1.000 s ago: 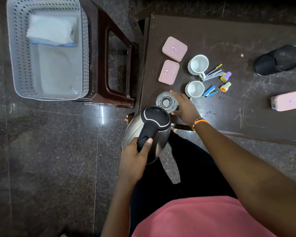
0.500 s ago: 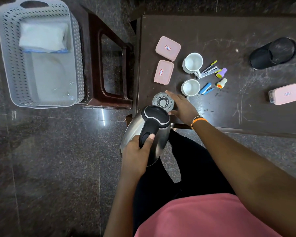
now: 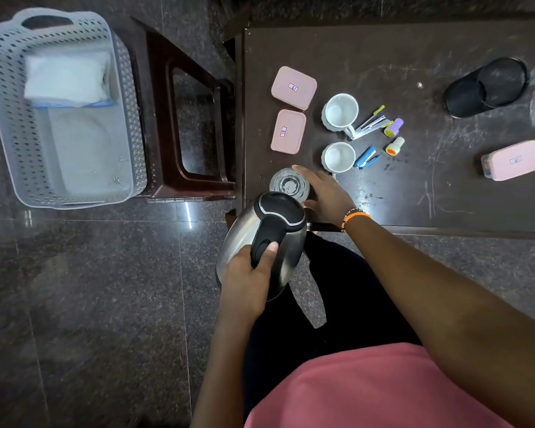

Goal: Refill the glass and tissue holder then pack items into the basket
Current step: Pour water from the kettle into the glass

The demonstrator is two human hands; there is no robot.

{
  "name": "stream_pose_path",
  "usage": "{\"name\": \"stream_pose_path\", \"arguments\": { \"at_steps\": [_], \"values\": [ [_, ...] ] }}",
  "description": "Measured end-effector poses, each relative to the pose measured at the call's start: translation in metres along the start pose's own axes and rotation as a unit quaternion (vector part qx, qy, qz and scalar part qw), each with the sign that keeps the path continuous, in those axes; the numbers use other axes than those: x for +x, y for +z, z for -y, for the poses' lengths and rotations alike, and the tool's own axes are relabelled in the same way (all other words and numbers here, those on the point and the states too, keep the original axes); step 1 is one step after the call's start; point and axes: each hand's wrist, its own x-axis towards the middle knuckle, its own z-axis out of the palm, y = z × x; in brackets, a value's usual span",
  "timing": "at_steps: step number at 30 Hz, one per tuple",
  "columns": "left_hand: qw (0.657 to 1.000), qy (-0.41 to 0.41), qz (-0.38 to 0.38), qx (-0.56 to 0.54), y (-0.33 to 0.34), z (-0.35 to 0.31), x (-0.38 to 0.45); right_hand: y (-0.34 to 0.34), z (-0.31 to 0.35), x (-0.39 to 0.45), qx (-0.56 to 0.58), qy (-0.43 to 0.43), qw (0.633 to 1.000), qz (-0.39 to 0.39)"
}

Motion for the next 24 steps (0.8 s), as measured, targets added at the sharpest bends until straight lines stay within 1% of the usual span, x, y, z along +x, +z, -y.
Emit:
{"name": "stream_pose_path", "arguments": {
  "at_steps": [10, 24],
  "values": [
    [0.999, -0.001, 0.0, 0.043, 0.0012, 0.0021, 0.0031, -0.0014, 0.0031, -0.0014, -0.003, 0.012, 1.0, 0.002],
    [0.998, -0.02, -0.012, 0.057, -0.0007, 0.0019, 0.0077, -0.0064, 0.0103, -0.0018, 0.014, 0.033, 0.999, 0.016]
  ]
}}
